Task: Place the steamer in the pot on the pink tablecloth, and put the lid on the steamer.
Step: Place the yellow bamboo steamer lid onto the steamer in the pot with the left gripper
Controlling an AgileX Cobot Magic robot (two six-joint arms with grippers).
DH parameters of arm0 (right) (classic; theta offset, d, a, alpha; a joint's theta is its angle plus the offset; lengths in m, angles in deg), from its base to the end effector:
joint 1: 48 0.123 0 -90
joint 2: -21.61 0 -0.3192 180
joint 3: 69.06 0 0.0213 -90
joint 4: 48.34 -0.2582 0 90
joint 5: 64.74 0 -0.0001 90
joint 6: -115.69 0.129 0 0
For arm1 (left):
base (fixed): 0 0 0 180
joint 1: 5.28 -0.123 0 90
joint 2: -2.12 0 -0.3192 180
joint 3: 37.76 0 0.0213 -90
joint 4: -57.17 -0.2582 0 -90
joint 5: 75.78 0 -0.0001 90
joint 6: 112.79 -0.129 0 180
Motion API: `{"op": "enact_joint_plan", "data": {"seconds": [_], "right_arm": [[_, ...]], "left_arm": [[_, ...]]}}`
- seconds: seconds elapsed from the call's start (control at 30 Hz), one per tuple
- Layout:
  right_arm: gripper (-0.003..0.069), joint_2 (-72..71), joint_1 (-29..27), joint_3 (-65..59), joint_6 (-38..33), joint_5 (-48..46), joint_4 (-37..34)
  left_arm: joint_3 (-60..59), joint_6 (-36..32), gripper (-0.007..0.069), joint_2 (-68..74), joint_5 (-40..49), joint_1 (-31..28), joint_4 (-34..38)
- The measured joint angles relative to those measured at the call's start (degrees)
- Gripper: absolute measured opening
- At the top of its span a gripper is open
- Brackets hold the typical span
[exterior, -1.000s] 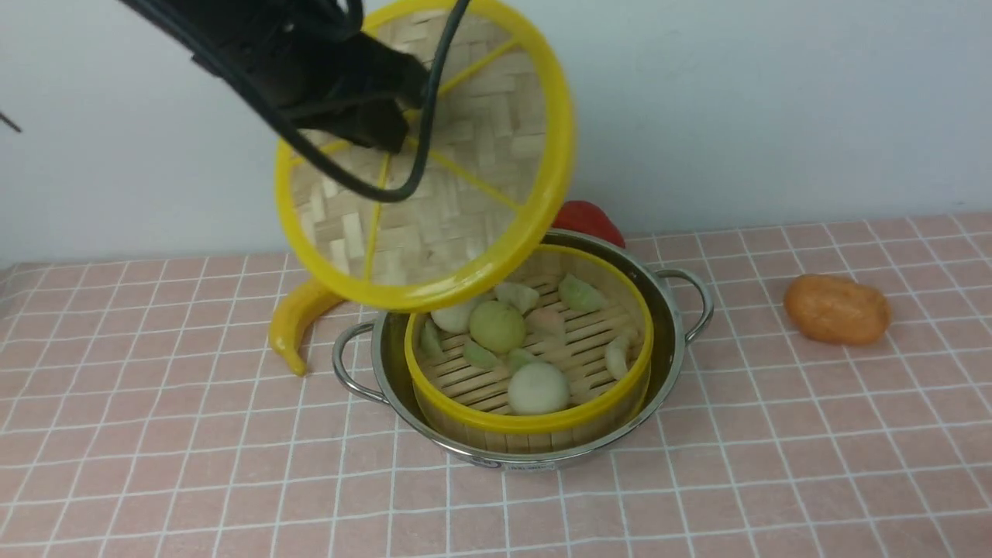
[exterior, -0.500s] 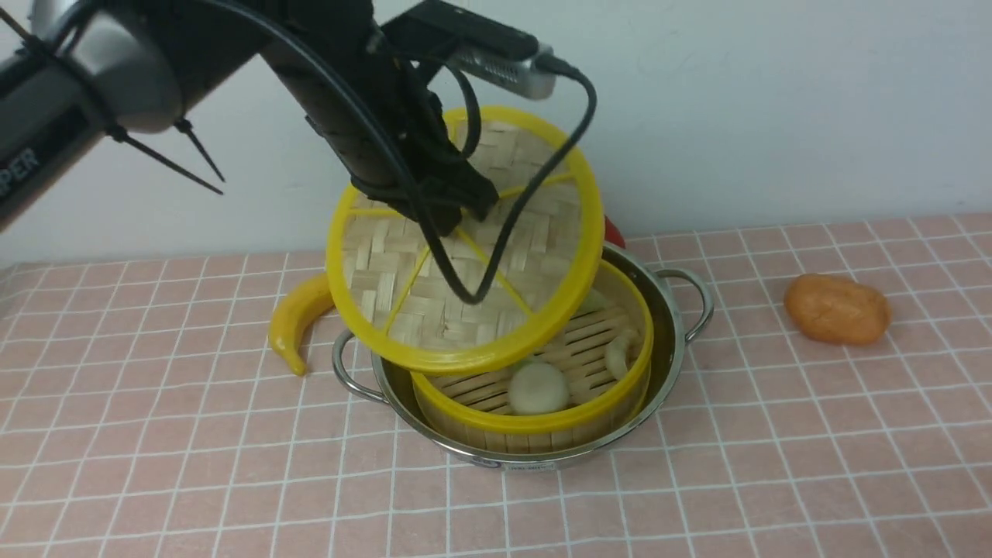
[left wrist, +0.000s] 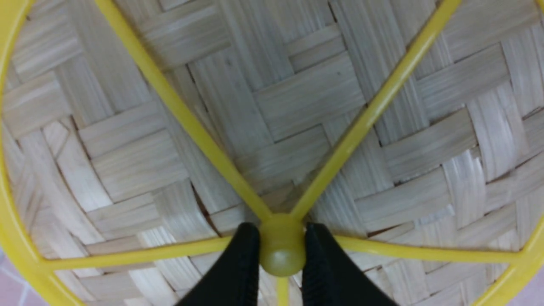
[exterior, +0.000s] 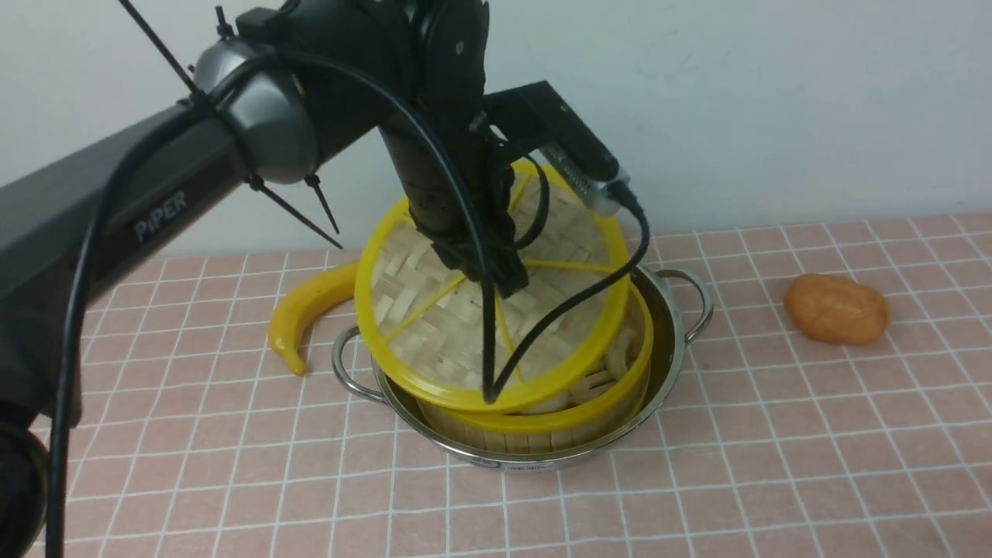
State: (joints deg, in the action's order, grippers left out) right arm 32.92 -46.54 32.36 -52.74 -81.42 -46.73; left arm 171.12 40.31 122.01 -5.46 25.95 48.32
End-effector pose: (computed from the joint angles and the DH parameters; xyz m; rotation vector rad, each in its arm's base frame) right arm 0.0688 0.0007 0.1705 0.1447 1.8563 0.1315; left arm 0.4020 -0.2219 0.2957 1.3966 2.4316 0.1987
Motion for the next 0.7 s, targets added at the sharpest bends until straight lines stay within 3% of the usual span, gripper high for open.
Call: {"op": "enact_joint_plan", "data": {"seconds": [0.37, 0.7], "right_arm": [[0.0242, 0.00, 0.00, 0.00, 0.00, 0.00, 0.00], [0.0242, 0.00, 0.00, 0.00, 0.00, 0.00, 0.00]], "left_arm": [[0.00, -8.18, 0.0120, 1.11, 0.00, 0.52, 2.45], [0.00, -10.13, 0.0120, 1.60, -1.40, 0.72, 2.19]]}}
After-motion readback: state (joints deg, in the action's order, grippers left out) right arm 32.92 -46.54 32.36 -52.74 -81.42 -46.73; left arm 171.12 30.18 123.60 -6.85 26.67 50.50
